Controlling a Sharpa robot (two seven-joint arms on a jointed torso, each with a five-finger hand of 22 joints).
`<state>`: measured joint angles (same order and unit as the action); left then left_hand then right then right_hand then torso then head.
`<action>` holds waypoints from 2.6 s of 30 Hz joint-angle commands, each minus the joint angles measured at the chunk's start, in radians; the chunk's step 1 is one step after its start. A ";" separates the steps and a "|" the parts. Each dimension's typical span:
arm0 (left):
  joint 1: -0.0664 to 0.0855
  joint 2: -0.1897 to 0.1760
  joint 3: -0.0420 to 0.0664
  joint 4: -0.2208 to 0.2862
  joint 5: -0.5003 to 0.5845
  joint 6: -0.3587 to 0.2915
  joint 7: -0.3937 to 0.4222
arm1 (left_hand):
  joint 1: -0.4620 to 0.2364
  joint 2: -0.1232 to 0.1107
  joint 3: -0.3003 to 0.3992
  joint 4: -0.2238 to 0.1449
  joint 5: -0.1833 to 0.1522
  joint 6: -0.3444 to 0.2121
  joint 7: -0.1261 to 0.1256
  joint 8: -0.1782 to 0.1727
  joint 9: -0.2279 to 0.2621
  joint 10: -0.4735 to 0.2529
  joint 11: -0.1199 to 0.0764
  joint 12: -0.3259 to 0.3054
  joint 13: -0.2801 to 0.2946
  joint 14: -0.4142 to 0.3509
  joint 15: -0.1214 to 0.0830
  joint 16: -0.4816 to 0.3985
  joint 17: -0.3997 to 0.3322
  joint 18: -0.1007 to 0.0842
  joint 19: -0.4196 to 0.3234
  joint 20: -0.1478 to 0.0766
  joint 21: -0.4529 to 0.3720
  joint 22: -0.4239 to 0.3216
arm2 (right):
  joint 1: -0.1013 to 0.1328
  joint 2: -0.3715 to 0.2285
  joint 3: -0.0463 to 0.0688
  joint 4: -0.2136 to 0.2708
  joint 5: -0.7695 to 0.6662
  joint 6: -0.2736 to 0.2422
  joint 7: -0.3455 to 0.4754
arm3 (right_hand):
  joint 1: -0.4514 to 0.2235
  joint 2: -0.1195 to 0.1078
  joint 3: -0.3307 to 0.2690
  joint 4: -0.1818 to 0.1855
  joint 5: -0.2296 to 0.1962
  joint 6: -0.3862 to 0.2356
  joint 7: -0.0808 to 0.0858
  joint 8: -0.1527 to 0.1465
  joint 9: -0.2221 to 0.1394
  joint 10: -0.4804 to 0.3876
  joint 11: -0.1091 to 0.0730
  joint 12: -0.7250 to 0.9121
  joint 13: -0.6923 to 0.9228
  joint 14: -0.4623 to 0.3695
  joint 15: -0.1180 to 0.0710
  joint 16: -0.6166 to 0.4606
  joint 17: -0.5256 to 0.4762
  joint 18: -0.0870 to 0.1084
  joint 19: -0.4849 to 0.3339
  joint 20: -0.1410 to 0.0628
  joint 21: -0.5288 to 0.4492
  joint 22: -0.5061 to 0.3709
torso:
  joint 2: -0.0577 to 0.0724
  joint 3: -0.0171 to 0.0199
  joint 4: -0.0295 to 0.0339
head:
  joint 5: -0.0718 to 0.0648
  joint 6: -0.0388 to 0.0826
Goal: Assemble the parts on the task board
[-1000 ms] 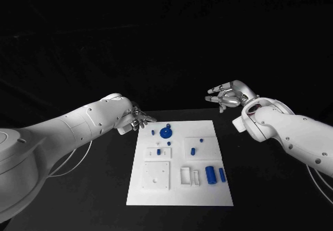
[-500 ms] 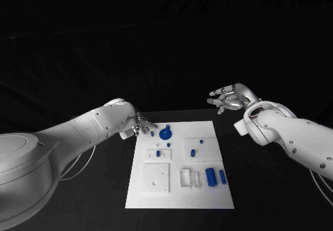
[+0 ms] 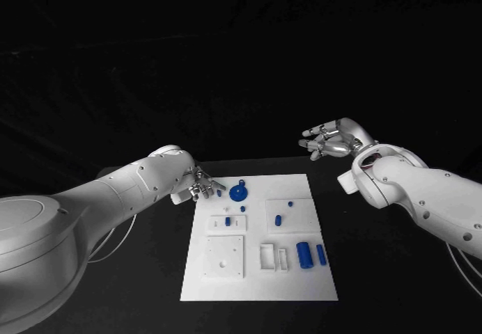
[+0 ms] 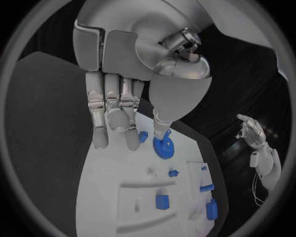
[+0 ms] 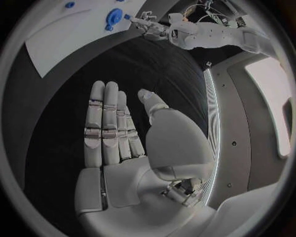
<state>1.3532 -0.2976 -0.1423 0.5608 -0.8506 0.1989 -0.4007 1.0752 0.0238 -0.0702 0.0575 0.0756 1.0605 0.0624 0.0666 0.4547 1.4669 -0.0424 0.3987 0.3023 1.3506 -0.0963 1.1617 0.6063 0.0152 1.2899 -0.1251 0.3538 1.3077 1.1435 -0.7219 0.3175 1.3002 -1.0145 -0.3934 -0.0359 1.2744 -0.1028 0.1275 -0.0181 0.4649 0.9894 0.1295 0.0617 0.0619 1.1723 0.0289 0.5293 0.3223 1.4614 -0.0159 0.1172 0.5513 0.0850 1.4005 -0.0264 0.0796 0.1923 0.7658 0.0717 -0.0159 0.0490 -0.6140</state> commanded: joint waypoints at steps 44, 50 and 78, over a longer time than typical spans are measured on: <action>-0.007 0.010 0.000 -0.020 0.044 0.028 0.050 | 0.033 0.062 -0.011 -0.077 0.291 0.011 -0.026 0.003 0.268 -0.009 -0.005 0.019 0.007 -0.009 -0.009 0.024 -0.002 0.008 -0.008 0.000 0.013 0.018 | 0.001 0.014 0.002 0.000 0.021 0.006 0.010 | 0.007 0.001 -0.011 0.008 0.005 -0.018 0.001 -0.001 0.000 -0.011 0.006 -0.005 -0.036 -0.007 0.009 -0.026 -0.039 -0.011 -0.020 0.009 0.019 -0.068 | 0.001 -0.0002 0.0017 | -0.020 0.002; -0.007 0.011 0.000 -0.022 0.052 0.034 0.051 | 0.040 0.072 -0.004 -0.079 0.293 0.011 -0.027 0.003 0.267 -0.010 -0.005 0.019 0.007 -0.010 -0.009 0.024 -0.002 0.007 -0.009 0.000 0.013 0.018 | 0.001 0.014 0.002 0.001 0.021 0.009 0.009 | 0.007 0.001 -0.011 0.008 0.005 -0.018 0.001 -0.001 0.000 -0.011 0.006 -0.005 -0.036 -0.007 0.009 -0.026 -0.039 -0.011 -0.020 0.009 0.019 -0.068 | 0.001 0.0001 0.0010 | -0.019 0.003; -0.007 0.012 0.000 -0.035 0.064 0.063 0.050 | 0.061 0.101 0.019 -0.098 0.295 0.008 -0.028 0.003 0.264 -0.012 -0.005 0.018 0.006 -0.012 -0.009 0.026 -0.003 0.007 -0.011 0.000 0.014 0.018 | 0.002 0.021 0.002 0.000 0.021 0.014 0.007 | 0.007 0.001 -0.012 0.010 0.006 -0.016 0.000 0.000 0.000 -0.012 0.006 -0.003 -0.040 -0.007 0.010 -0.024 -0.047 -0.011 -0.022 0.009 0.025 -0.082 | 0.002 0.0015 0.0004 | -0.032 0.005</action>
<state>1.3461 -0.2875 -0.1425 0.5265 -0.7955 0.2373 -0.3609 1.1356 0.1146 -0.0558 -0.0402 0.3708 1.0752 0.0371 0.0725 0.7200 1.4618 -0.0445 0.4143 0.3092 1.3434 -0.1036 1.1849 0.6039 0.0152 1.2825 -0.1253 0.3609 1.3076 1.1449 -0.7023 0.3186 1.2986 -0.9939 -0.3908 -0.0346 1.2744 -0.1028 0.1190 -0.0096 0.4648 0.9797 0.1286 0.0617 0.0620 1.1650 0.0359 0.5292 0.2828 1.4576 -0.0125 0.0967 0.5057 0.0846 1.3860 -0.0193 0.1009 0.1119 0.7677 0.0728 -0.0148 0.0144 -0.6091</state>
